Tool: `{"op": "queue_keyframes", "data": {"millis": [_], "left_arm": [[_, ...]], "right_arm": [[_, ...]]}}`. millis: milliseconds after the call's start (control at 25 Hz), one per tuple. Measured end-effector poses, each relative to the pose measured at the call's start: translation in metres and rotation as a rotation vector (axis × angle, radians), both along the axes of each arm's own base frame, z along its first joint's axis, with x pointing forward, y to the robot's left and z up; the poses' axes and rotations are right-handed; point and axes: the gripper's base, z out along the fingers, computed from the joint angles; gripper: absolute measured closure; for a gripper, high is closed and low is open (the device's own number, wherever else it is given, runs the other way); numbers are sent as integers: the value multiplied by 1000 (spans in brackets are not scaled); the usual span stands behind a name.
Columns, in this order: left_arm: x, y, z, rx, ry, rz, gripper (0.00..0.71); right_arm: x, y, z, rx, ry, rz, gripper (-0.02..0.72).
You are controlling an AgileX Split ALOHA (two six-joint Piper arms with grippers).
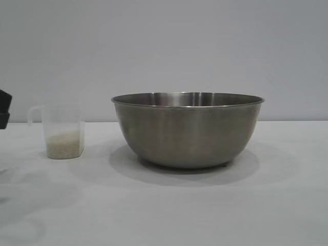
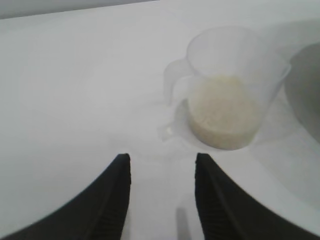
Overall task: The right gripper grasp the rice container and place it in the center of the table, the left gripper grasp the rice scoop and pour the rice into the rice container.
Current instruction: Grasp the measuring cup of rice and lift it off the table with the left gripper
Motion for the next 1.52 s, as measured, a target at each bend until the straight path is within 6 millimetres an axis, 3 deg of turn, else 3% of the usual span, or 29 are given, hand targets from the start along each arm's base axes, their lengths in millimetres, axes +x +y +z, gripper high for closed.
{"op": "queue_keyframes", "data": {"millis": [1080, 1320, 1520], "left_arm": [[55, -16, -8, 65, -102, 72, 457], [64, -14, -10, 90, -114, 63, 710], [71, -3, -12, 108, -121, -16, 710]], "right_arm": [[0, 0, 0, 0, 0, 0, 316], [0, 0, 0, 0, 0, 0, 316], [0, 0, 0, 0, 0, 0, 316]]}}
